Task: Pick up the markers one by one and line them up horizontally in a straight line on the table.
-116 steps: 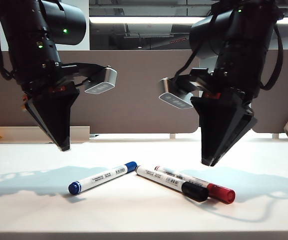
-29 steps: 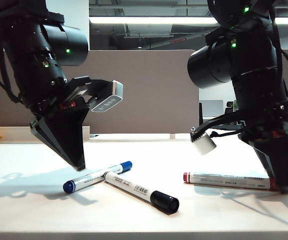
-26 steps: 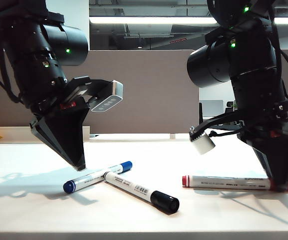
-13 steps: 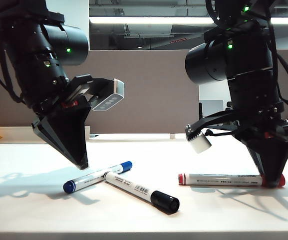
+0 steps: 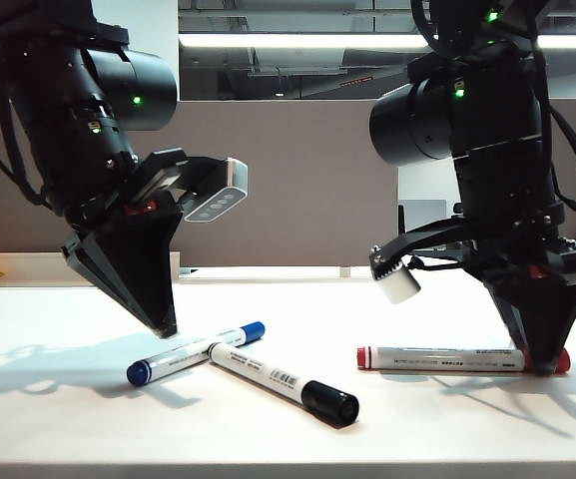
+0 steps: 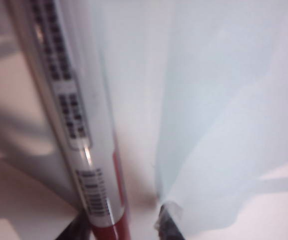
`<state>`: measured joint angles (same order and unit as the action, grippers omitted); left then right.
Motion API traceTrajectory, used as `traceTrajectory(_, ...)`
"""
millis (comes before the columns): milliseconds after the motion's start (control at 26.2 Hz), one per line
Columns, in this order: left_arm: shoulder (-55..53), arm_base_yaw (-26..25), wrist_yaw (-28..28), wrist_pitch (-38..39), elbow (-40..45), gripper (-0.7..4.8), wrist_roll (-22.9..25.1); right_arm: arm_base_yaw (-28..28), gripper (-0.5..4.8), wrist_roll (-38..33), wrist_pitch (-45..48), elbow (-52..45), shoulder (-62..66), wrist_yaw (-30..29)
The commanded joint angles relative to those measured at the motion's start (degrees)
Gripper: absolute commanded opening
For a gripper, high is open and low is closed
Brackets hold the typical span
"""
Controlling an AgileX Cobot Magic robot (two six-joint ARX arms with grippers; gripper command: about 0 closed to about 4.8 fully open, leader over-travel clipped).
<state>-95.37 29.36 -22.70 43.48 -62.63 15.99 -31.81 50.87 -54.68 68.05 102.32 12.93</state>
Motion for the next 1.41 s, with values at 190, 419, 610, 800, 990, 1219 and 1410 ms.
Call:
traceTrajectory(190,5.18,-0.09,-0.68,-0.92,-0.15,-0.03,-0.13,-2.82,1.81,-1.40,-0.90,-0.26,-0.28,1.25)
traceTrajectory(419,10.82,-0.13,0.74,-0.48,-0.15,-0.03,-0.13,-6.47,1.81,-1.40,0.81,-0.20,-2.47,6.71)
traceTrajectory(610,12.44,-0.20,4.68,1.75,-0.13,-0.03,0.11,-8.15,1.81,-3.43,0.90,0.92,-4.63,7.69)
traceTrajectory(800,13.94,-4.33,4.46,5.22,-0.13,-0.03,0.48,-9.05,1.80,-12.33,0.81,4.48,-7.63,-2.21)
traceTrajectory(990,19.34,-11.80,3.21,6.38,-0.11,-0.03,-0.31,-9.05,1.79,-21.14,0.61,7.63,-8.09,-12.41)
traceTrajectory(1219,24.55,-15.23,2.97,8.24,-0.11,-0.03,0.28,-9.44,1.76,-25.88,4.55,7.85,-7.96,-22.40)
traceTrajectory(1410,25.27,-15.23,3.52,10.60,0.02,-0.03,1.18,-9.44,1.75,-28.68,5.84,7.93,-6.69,-26.62)
